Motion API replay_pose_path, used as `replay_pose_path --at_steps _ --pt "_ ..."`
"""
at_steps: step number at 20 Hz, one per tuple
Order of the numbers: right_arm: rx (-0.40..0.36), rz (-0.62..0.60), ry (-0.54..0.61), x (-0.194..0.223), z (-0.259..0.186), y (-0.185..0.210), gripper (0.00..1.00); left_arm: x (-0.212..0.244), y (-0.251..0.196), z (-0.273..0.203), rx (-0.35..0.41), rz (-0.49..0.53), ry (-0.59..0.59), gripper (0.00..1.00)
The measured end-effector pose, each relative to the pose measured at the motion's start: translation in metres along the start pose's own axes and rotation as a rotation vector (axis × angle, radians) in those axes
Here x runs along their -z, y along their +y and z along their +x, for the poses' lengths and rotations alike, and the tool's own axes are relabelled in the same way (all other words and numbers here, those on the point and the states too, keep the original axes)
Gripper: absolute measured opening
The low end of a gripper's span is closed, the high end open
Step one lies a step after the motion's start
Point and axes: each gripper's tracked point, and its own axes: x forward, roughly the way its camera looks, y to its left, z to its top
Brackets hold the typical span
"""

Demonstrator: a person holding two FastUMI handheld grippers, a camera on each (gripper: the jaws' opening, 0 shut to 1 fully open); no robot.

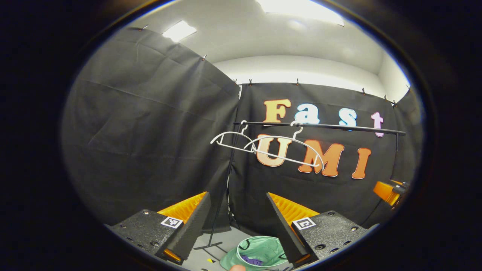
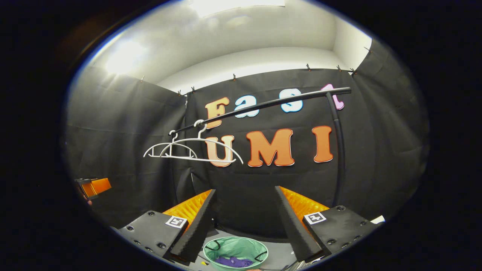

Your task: Grasp the clothes on the hanger with both hands and then place them into the laundry hamper below.

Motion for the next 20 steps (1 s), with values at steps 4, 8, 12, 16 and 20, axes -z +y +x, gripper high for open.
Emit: replay_pose_path --at_steps 4,8,12,16,20 --pt "0.001 -0.038 -0.035 -0.002 -0.007 -0.005 0.97 0.003 0.004 -0.011 -0.006 -0.041 0.008 0.86" --pt "-0.027 -0.007 -0.026 0.001 -0.007 0.003 0.90 0.005 0.010 -0.021 -0.005 -0.026 0.005 0.86" --pt "-0.046 -0.018 -0.025 0.004 -0.011 0.009 0.92 -0.002 0.014 -0.028 -0.008 -0.015 -0.024 0.86" --pt "-0.050 -0.023 -0.022 0.005 -0.014 0.010 0.98 -0.006 0.011 -0.026 -0.003 -0.001 -0.036 0.86" --pt "-0.068 -0.025 -0.013 0.009 -0.014 0.013 0.97 -0.005 0.011 -0.029 -0.006 -0.004 -0.034 0.86"
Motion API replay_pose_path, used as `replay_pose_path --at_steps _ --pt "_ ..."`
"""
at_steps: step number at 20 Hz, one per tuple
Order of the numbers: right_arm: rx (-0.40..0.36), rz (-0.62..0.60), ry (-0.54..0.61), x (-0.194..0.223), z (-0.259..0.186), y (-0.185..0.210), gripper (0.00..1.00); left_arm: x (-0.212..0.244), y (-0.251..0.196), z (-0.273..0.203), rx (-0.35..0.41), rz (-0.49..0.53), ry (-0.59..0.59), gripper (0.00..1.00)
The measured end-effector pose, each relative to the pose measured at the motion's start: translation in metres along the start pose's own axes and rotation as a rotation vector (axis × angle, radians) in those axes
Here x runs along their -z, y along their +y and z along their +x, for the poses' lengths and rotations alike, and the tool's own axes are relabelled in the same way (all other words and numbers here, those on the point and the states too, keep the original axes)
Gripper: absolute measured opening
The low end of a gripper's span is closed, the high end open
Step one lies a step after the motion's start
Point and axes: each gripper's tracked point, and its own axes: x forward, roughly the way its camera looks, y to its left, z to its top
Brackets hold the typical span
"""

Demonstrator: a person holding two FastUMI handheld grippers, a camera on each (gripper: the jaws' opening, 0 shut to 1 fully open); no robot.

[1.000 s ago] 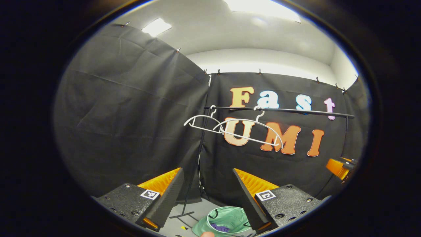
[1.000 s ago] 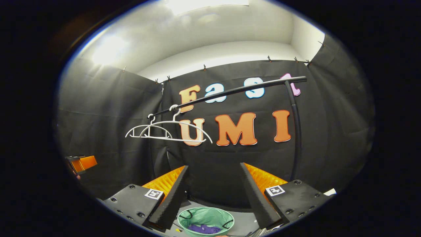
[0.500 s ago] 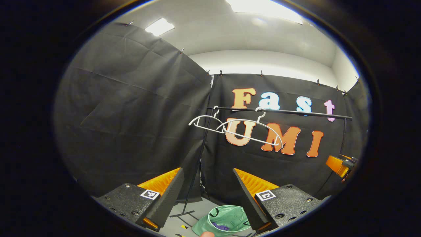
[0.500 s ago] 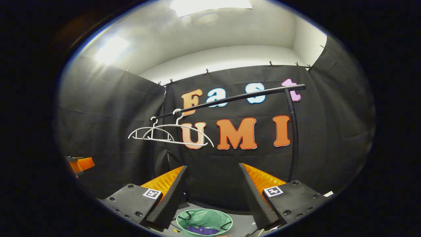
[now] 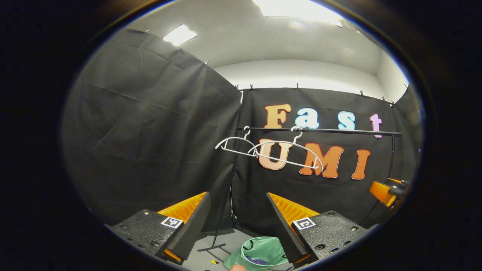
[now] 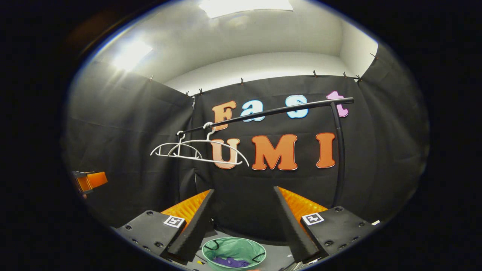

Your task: Grasp the clothes on the hanger with both hands and then place them into the laundry hamper below.

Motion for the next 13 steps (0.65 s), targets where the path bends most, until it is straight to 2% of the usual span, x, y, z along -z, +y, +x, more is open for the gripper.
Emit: replay_pose_path --at_steps 3,6,8,9,10,13 --pt "-0.018 0.003 0.017 0.006 -0.002 0.001 1.00 0.001 0.002 -0.003 -0.010 0.000 -0.003 0.86" --pt "-0.010 -0.010 0.011 0.002 -0.005 -0.004 0.94 0.001 0.002 -0.004 -0.009 -0.003 0.006 0.86" --pt "-0.002 -0.007 0.008 0.002 -0.007 -0.008 1.00 0.000 -0.001 -0.002 0.002 0.004 0.003 0.86" --pt "0.001 -0.004 0.009 0.002 -0.009 -0.008 0.98 0.000 -0.003 0.000 0.009 0.012 0.003 0.86" --pt "0.004 -0.004 0.008 0.003 -0.012 -0.009 0.96 0.001 -0.005 0.002 0.014 0.019 0.006 0.92" --pt "0.020 -0.016 0.006 0.003 -0.017 -0.012 0.94 0.000 -0.013 0.002 0.040 0.024 0.004 0.92"
